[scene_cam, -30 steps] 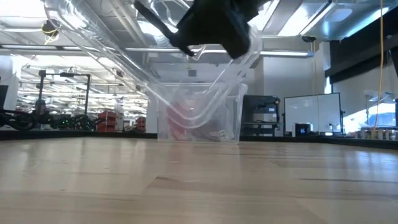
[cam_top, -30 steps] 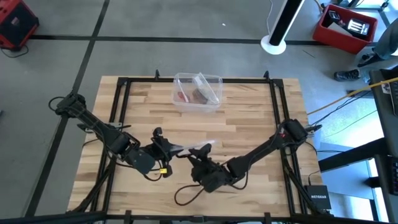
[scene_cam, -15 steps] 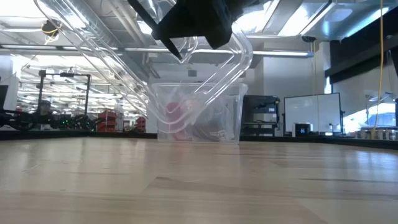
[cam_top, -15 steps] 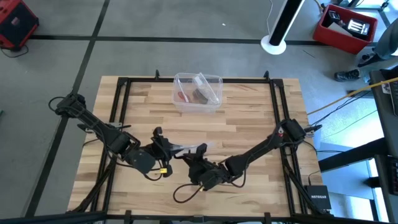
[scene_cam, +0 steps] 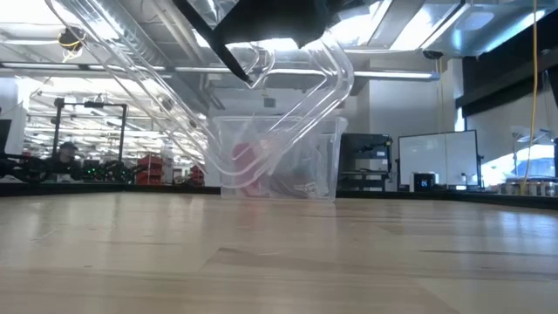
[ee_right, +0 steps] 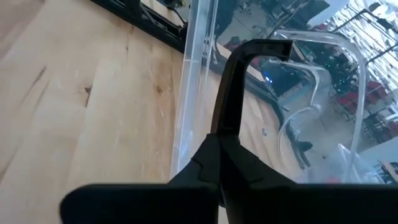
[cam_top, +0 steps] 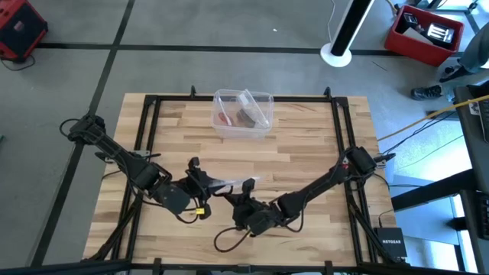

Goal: Roll bandage
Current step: Close the container

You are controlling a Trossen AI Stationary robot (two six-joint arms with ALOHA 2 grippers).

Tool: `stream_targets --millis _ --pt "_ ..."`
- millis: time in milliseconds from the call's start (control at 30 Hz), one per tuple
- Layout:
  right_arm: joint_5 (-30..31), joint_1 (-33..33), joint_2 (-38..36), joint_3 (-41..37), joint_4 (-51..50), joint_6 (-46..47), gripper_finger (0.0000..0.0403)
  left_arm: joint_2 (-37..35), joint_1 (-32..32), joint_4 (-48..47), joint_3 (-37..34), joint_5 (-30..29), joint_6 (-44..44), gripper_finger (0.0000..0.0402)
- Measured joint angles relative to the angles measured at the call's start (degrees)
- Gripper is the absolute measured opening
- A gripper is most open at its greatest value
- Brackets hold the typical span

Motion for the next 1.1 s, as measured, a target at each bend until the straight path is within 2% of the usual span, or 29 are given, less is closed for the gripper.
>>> stream_targets --millis 200,333,433,567,667,800,933,1100 --pt "0.2 0.6 0.0 0.0 0.3 0.1 0.0006 0.0 0.0 0.1 0.0 0.2 1.2 0.0033" --pt "2.2 1.5 -0.1 0.3 -0.3 0.2 0.0037 0.0 0.0 0.0 0.0 -0.3 1.7 0.0013" --pt "9.7 3.7 -0.2 2.5 -2.0 -2.1 0.0075 0.0 0.0 0.1 0.0 -1.7 1.1 0.0014" --pt "23.1 8.0 -0.5 5.5 -4.5 -11.0 0.0133 -0.1 0.0 0.4 0.0 -3.4 -1.0 0.0012" --pt "28.3 10.1 -0.5 5.6 -4.4 -13.8 0.017 -0.4 0.0 3.3 0.0 -4.8 -3.2 0.0012" --pt "26.6 10.5 -0.5 5.6 -4.0 -9.1 0.0197 -0.5 0.0 9.0 0.0 -6.4 -3.3 0.002" --pt "26.7 9.4 -0.5 5.6 -4.1 -6.6 0.0202 -0.5 0.0 13.4 0.0 -6.5 -0.7 0.0017" --pt "26.2 8.1 -0.5 5.6 -4.6 -7.8 0.0202 -0.5 0.0 17.0 0.0 -6.1 0.3 0.0013"
